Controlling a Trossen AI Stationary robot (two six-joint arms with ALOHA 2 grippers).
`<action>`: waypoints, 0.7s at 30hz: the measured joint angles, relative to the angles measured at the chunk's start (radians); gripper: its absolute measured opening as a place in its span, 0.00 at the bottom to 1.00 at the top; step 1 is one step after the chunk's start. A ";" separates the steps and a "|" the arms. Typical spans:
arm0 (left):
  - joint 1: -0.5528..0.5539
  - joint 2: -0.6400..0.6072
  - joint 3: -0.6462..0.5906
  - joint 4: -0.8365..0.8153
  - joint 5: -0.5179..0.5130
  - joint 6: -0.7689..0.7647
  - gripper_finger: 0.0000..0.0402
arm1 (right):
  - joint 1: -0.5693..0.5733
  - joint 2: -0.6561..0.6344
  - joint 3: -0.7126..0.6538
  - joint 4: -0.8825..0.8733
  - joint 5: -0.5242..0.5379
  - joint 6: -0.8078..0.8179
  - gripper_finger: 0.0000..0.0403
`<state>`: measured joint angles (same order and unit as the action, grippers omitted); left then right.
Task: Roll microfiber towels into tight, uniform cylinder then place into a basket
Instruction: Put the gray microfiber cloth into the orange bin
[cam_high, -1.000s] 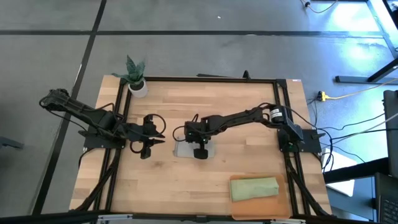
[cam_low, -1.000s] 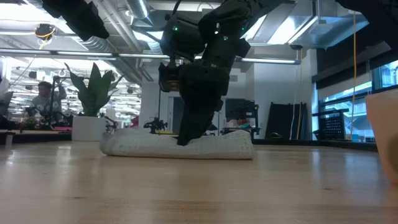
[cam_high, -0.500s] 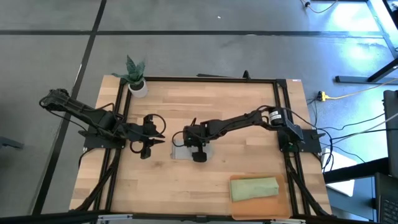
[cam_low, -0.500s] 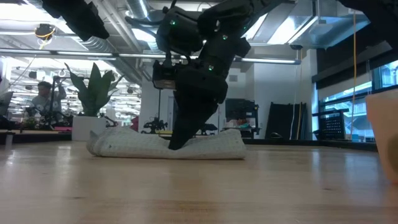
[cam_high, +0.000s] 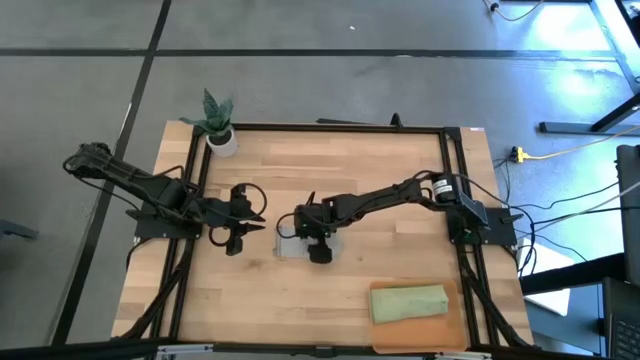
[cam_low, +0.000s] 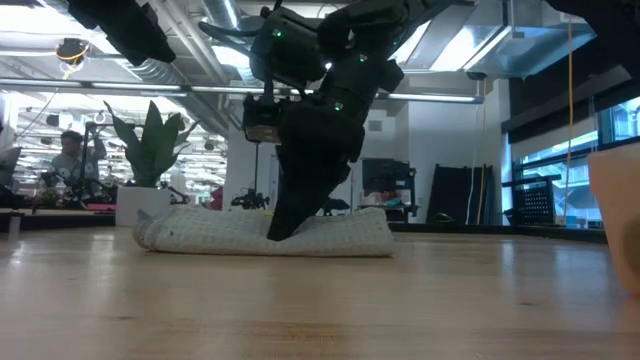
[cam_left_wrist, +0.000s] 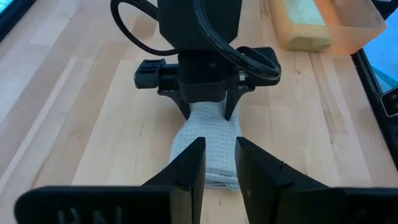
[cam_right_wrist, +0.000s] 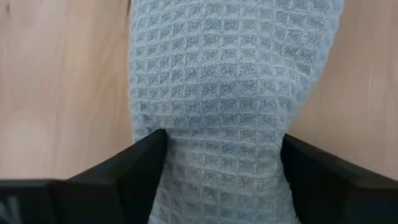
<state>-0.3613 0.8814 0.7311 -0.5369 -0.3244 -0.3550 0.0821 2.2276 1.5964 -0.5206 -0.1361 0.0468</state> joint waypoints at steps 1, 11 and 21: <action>0.000 0.000 0.000 0.000 0.000 0.000 0.20 | 0.001 0.000 -0.001 0.004 -0.006 0.015 0.71; 0.000 0.000 0.000 0.000 0.000 0.000 0.20 | 0.009 0.002 -0.001 0.007 -0.020 0.030 0.41; 0.000 0.000 0.000 0.000 0.000 0.000 0.20 | 0.008 0.002 0.000 0.006 -0.053 0.058 0.15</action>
<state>-0.3613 0.8814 0.7311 -0.5369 -0.3244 -0.3550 0.0906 2.2292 1.5966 -0.5143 -0.1893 0.1044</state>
